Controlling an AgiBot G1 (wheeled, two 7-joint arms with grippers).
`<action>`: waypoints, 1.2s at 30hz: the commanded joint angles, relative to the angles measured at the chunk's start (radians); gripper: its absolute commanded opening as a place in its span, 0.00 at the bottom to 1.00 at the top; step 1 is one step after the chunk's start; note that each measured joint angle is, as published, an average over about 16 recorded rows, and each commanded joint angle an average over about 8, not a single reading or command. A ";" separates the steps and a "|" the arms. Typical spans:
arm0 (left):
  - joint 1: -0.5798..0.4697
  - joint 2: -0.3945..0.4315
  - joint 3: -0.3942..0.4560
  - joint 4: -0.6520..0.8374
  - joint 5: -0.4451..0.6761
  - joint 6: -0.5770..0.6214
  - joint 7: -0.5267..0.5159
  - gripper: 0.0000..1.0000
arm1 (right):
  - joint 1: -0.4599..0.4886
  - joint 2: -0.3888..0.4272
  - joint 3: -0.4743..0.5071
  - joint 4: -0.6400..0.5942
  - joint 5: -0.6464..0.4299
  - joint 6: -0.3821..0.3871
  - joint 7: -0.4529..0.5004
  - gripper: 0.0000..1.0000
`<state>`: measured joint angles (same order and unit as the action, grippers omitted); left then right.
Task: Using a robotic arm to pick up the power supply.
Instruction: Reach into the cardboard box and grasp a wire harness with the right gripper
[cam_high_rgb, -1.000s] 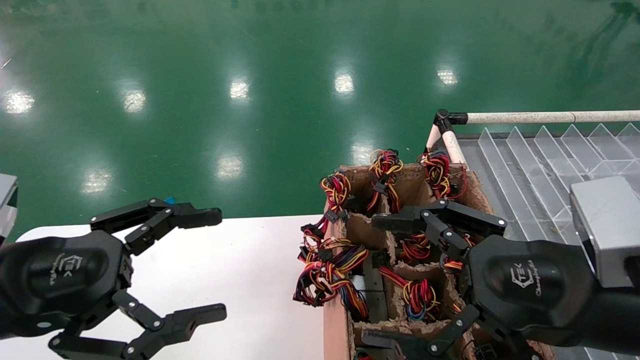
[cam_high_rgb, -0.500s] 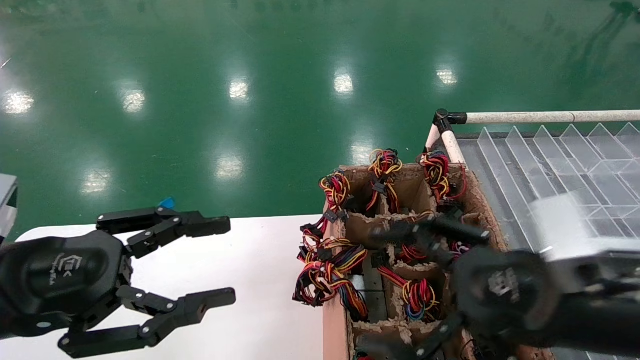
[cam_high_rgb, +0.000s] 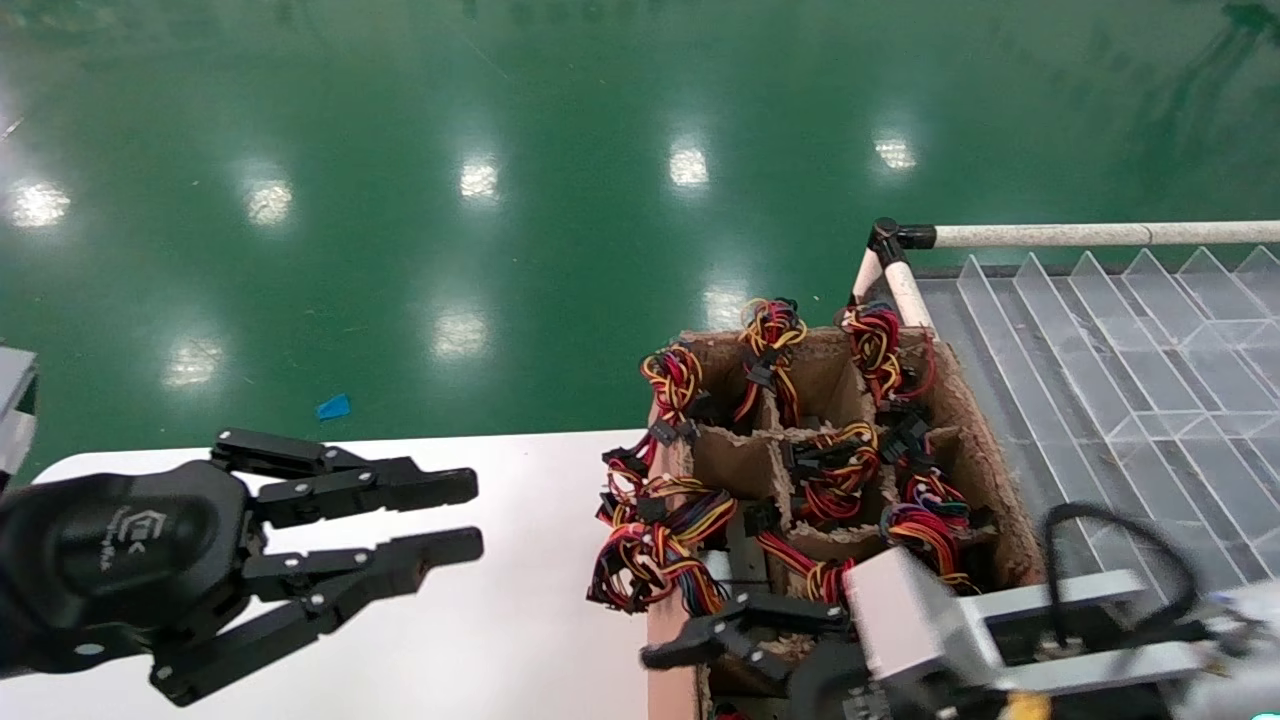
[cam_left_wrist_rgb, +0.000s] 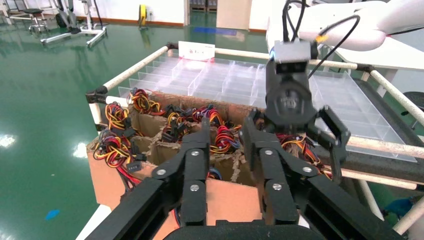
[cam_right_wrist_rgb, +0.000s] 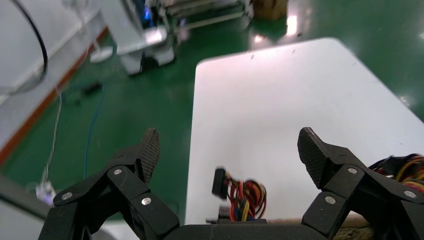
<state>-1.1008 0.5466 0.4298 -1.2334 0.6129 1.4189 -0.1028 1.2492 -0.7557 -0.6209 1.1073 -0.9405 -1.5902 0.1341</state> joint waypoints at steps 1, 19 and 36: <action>0.000 0.000 0.000 0.000 0.000 0.000 0.000 0.00 | 0.024 -0.015 -0.044 -0.010 -0.014 0.000 -0.016 0.75; 0.000 0.000 0.000 0.000 0.000 0.000 0.000 0.00 | 0.215 -0.063 -0.317 -0.166 -0.024 -0.002 -0.172 0.00; 0.000 0.000 0.000 0.000 0.000 0.000 0.000 0.00 | 0.319 -0.066 -0.512 -0.204 0.051 0.004 -0.289 0.00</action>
<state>-1.1008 0.5466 0.4298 -1.2334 0.6129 1.4188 -0.1028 1.5671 -0.8203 -1.1307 0.9036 -0.8896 -1.5871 -0.1532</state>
